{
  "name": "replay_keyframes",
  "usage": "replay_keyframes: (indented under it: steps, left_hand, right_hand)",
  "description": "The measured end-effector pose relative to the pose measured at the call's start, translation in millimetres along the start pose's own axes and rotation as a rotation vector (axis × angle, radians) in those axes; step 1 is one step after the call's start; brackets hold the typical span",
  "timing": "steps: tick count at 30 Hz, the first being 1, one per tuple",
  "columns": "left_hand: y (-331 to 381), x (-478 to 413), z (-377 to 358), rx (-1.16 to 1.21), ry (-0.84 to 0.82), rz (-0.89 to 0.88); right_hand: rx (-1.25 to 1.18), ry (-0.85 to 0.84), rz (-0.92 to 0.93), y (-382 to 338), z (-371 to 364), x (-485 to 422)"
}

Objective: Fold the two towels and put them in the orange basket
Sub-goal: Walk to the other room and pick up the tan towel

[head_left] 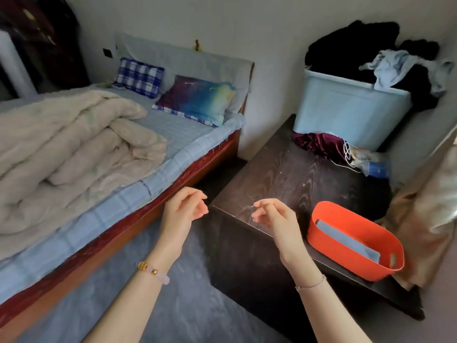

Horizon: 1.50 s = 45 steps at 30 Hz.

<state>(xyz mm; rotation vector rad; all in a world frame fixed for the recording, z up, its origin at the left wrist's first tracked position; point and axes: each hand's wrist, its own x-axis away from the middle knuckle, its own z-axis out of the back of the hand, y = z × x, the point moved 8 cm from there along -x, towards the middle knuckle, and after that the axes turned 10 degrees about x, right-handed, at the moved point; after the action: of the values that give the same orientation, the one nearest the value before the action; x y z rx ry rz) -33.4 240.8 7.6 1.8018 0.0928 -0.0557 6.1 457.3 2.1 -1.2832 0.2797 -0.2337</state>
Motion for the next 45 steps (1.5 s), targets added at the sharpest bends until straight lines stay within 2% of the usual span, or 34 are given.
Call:
replay_keyframes:
  steps: [6,11,19,26,36,41,45]
  left_hand:
    - [43,10,142,0.097,0.238,-0.034]
    - [86,41,272,0.070,0.420,-0.105]
    - [131,134,454,0.043,0.796,-0.196]
    - [161,253,576,-0.032,1.143,-0.280]
    - [162,322,686,-0.036,1.382,-0.273]
    - [171,314,762,0.002,1.437,-0.258]
    - [189,291,837,0.019,1.458,-0.218]
  right_hand:
    - [-0.036,-0.276,0.072,-56,-144,9]
    - [-0.102,-0.502,0.107,-97,-281,48]
    - [-0.166,-0.892,0.143,-150,-479,153]
    - [-0.170,-1.249,0.233,-191,-611,283]
    - [-0.175,-1.448,0.229,-202,-742,375]
    - [-0.159,-1.500,0.238,-214,-828,396]
    - [-0.169,-1.470,0.216,-232,-902,398]
